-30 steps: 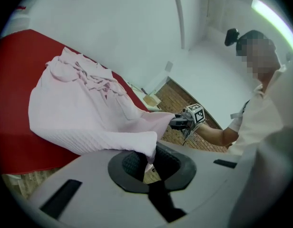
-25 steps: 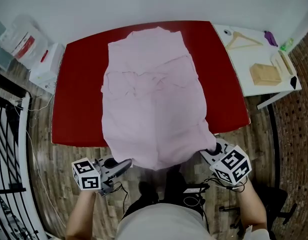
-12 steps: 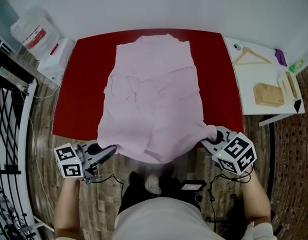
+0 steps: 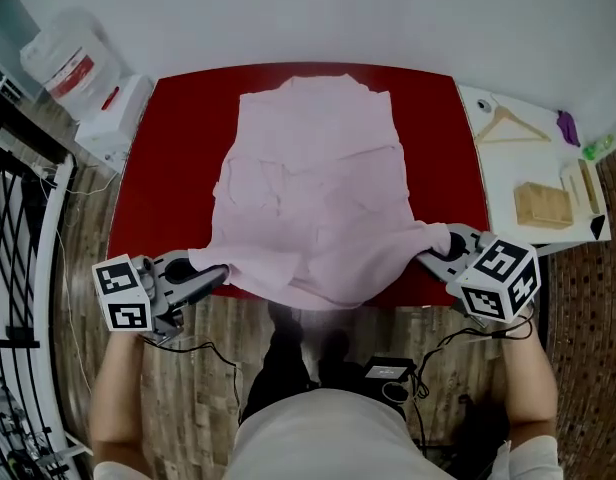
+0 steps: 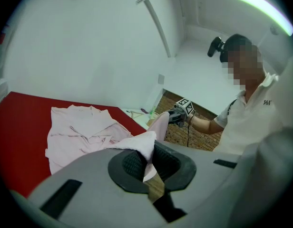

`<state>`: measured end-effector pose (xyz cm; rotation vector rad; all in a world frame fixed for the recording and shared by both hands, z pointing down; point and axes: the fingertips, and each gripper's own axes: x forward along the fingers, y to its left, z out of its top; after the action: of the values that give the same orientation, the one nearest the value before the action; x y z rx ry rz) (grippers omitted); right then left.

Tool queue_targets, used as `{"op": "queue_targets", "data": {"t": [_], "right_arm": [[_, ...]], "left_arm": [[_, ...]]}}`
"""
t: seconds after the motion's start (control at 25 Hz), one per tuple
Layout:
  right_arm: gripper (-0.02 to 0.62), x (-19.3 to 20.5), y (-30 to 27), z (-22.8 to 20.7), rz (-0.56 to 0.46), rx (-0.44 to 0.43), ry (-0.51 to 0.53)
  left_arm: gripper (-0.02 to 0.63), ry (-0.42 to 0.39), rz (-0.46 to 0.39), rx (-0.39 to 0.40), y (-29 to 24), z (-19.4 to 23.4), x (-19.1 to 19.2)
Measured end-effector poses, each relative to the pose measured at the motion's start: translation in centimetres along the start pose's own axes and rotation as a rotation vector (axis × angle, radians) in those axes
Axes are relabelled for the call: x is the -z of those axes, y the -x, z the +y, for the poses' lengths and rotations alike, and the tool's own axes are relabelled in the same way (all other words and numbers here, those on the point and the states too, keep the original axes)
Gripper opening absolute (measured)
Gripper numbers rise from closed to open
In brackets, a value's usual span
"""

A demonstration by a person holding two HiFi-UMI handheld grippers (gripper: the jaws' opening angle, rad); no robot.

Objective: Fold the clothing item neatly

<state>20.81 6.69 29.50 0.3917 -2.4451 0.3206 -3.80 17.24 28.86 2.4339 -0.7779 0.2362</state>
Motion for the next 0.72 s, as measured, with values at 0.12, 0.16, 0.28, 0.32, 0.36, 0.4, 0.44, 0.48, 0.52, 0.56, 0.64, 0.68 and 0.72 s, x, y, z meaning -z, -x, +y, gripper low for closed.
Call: {"op": "queue_targets", "data": {"t": [0.12,0.16,0.28,0.32,0.36,0.4,0.44,0.48,0.52,0.56,0.64,0.68,0.72], "right_arm": [[0.024,-1.7,-0.4,-1.3,0.003,0.021,-0.005],[0.024,-2.3,-0.5,-1.6,0.002,0.026,-0.011],[0.025,-4.4,-1.1,-3.0,-0.001,0.045,-0.033],[0.023,-5.1,-1.3,-3.5,0.000,0.056,-0.040],[0.023,-5.7,-1.5,-4.1,0.001,0.069,-0.046],[0.024,-6.3,-1.7,-4.7,0.002,0.081,-0.052],[0.023,-6.8,-1.9,-5.2,0.003,0.093,-0.058],[0.024,-7.4,-2.0,-5.7,0.003,0.103,-0.064],[0.023,-8.0,-2.2,-6.2,0.003,0.113,-0.069],[0.025,-8.5,-2.4,-6.7,0.004,0.124,-0.073],[0.024,-9.7,-2.7,-7.8,0.006,0.151,-0.077],[0.025,-10.2,-2.8,-8.3,0.008,0.166,-0.079],[0.024,-10.7,-3.0,-8.8,0.011,0.178,-0.081]], "left_arm": [[0.011,-0.039,0.005,0.030,0.5,1.5,-2.1],[0.011,-0.052,0.009,0.041,0.6,2.0,-2.8],[0.011,-0.089,0.026,0.077,1.0,4.0,-5.0],[0.012,-0.103,0.032,0.092,1.0,4.7,-5.8],[0.011,-0.116,0.038,0.107,1.0,5.4,-6.5],[0.011,-0.128,0.043,0.123,1.0,6.0,-7.2],[0.011,-0.139,0.048,0.139,0.9,6.7,-7.9],[0.011,-0.150,0.053,0.154,0.9,7.3,-8.5],[0.011,-0.163,0.061,0.167,0.8,8.0,-9.2],[0.011,-0.179,0.070,0.180,0.7,8.6,-9.8],[0.011,-0.215,0.090,0.208,0.4,9.9,-11.2],[0.011,-0.233,0.099,0.222,0.2,10.5,-11.8],[0.011,-0.248,0.105,0.236,0.0,11.1,-12.5]]}}
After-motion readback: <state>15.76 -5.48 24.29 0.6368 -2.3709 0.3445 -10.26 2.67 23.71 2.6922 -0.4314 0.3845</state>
